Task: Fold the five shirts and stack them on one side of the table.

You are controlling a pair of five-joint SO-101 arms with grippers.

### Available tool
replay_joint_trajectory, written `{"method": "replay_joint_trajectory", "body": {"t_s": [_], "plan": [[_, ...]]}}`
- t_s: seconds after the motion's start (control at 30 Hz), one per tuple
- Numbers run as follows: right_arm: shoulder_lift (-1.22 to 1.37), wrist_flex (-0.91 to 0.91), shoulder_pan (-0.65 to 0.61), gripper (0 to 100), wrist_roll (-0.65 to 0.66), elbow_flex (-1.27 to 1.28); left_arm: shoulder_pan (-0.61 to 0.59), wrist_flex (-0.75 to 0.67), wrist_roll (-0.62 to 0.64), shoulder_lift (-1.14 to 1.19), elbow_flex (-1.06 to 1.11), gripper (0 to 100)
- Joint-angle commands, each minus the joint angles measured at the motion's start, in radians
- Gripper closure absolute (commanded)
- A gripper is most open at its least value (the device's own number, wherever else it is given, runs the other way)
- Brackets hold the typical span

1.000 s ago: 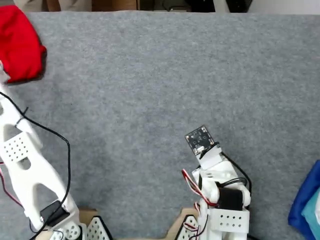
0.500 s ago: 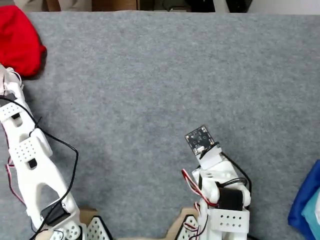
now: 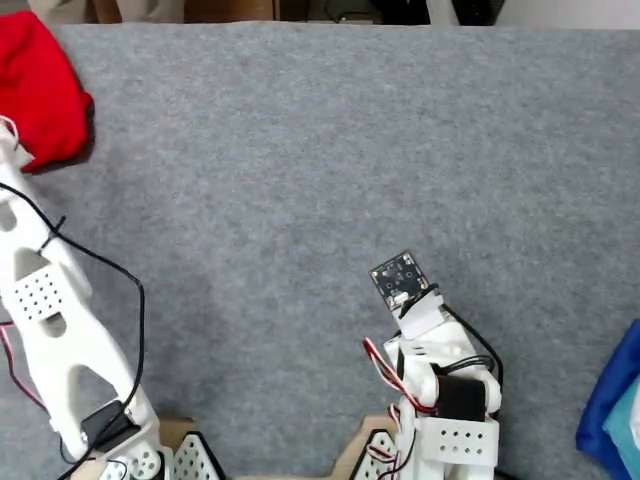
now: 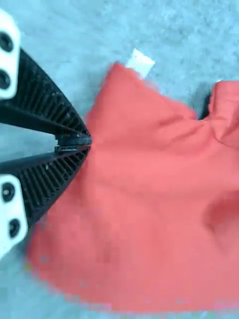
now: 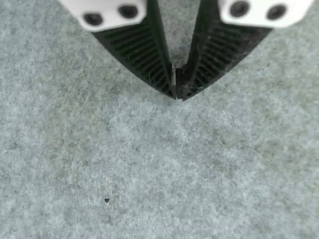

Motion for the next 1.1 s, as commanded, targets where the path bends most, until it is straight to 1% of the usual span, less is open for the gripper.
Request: {"method": "replay_joint_trajectory", "body": {"t_s": [0.0, 0.07, 0.1, 0.2, 0.3, 0.37, 0.43, 0.47, 0.57, 0.6, 0.63, 0.67, 0.7, 0.77, 0.83, 0.93, 1.0, 1.07], "plan": [[-0.107, 0.008, -0.013, 99.1, 0.0, -0.001, 0.06, 0.322, -0.064, -0.249, -0.048, 98], [-0.107, 0.008, -0.013, 99.1, 0.0, -0.001, 0.089, 0.463, -0.084, -0.338, -0.046, 98], [-0.107, 0.008, -0.013, 99.1, 0.0, -0.001, 0.098, 0.497, -0.075, -0.375, -0.041, 98], [-0.107, 0.008, -0.013, 99.1, 0.0, -0.001, 0.087, 0.499, -0.026, -0.486, -0.028, 98], [-0.107, 0.008, -0.013, 99.1, 0.0, -0.001, 0.066, 0.465, -0.021, -0.539, -0.028, 98], [-0.107, 0.008, -0.013, 99.1, 0.0, -0.001, 0.057, 0.367, -0.023, -0.503, 0.052, 96], [-0.107, 0.008, -0.013, 99.1, 0.0, -0.001, 0.031, 0.206, -0.011, -0.438, 0.133, 88], [-0.107, 0.008, -0.013, 99.1, 0.0, -0.001, 0.014, 0.107, 0.021, -0.403, 0.173, 85], [-0.107, 0.008, -0.013, 99.1, 0.0, -0.001, -0.026, -0.204, 0.227, -0.272, 0.27, 75], [-0.107, 0.008, -0.013, 99.1, 0.0, -0.001, -0.034, -0.307, 0.285, -0.222, 0.301, 74], [-0.107, 0.008, -0.013, 99.1, 0.0, -0.001, -0.04, -0.396, 0.307, -0.173, 0.322, 74], [-0.107, 0.008, -0.013, 99.1, 0.0, -0.001, -0.043, -0.47, 0.29, -0.125, 0.341, 75], [-0.107, 0.008, -0.013, 99.1, 0.0, -0.001, -0.048, -0.523, 0.245, -0.081, 0.359, 77], [-0.107, 0.008, -0.013, 99.1, 0.0, -0.001, -0.051, -0.555, 0.132, 0.002, 0.362, 80], [-0.107, 0.008, -0.013, 99.1, 0.0, -0.001, -0.052, -0.568, 0.074, 0.079, 0.362, 80], [-0.107, 0.008, -0.013, 99.1, 0.0, -0.001, -0.06, -0.611, 0.061, 0.156, 0.362, 80], [-0.107, 0.008, -0.013, 99.1, 0.0, -0.001, -0.069, -0.618, 0.063, 0.163, 0.362, 80], [-0.107, 0.008, -0.013, 99.1, 0.0, -0.001, -0.071, -0.612, 0.054, 0.163, 0.362, 86]]}}
